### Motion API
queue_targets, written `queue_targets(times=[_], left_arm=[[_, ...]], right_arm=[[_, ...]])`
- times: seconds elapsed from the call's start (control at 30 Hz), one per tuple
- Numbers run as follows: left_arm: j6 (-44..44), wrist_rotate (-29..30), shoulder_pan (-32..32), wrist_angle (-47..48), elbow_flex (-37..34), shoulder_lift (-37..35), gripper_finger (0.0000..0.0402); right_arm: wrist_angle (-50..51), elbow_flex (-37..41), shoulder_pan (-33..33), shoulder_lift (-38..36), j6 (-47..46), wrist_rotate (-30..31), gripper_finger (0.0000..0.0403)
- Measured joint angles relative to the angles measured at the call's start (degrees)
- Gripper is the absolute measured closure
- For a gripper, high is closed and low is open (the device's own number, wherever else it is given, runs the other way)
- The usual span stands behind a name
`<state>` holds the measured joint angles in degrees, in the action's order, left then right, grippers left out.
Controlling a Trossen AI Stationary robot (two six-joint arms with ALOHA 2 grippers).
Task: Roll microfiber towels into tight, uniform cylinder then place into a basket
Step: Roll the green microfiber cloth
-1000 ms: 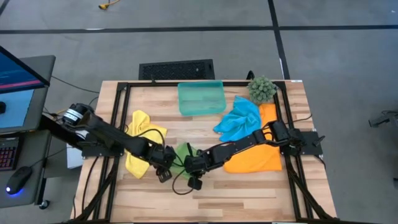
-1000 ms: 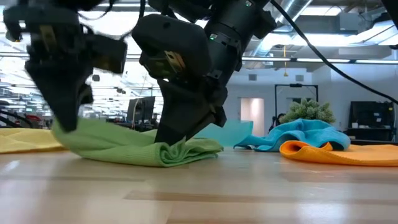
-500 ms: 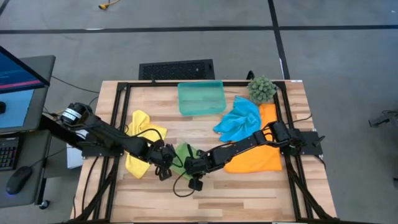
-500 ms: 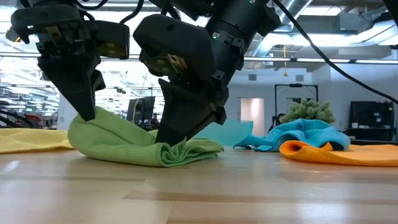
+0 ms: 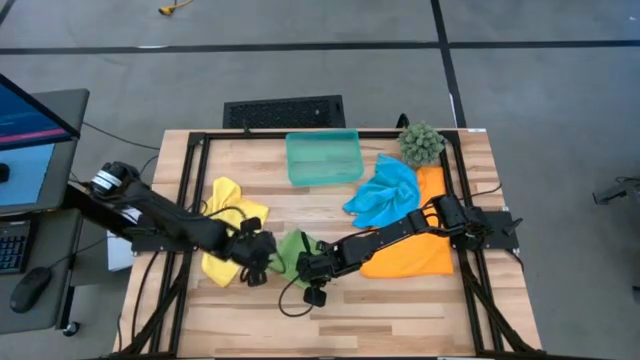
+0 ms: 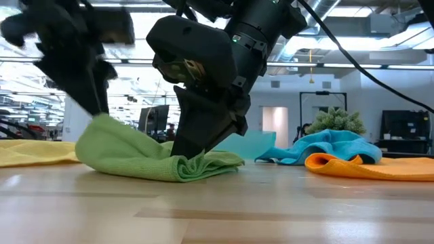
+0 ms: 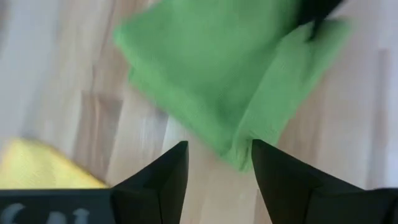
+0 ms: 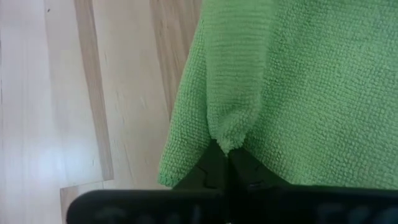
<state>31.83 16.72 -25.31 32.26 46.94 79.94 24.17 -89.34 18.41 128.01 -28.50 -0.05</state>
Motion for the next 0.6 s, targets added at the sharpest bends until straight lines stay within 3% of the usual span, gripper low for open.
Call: queue_targets(times=[0.17,0.4,0.6], left_arm=[[-6.15,11.28,-8.73,-4.46,-0.28,-0.9,0.0232],[-13.84,12.53,-14.11,-13.46,-0.33,7.05,0.0232],[-16.71,15.28,-11.79,-14.88,-0.33,12.93,0.0232]], right_arm=[[-0.03,0.0,-0.06,0.0,0.01,-0.02,0.0391],[-0.05,0.0,-0.06,0.0,-0.01,-0.01,0.039],[-0.12,0.01,-0.06,0.0,0.0,0.04,0.0395]])
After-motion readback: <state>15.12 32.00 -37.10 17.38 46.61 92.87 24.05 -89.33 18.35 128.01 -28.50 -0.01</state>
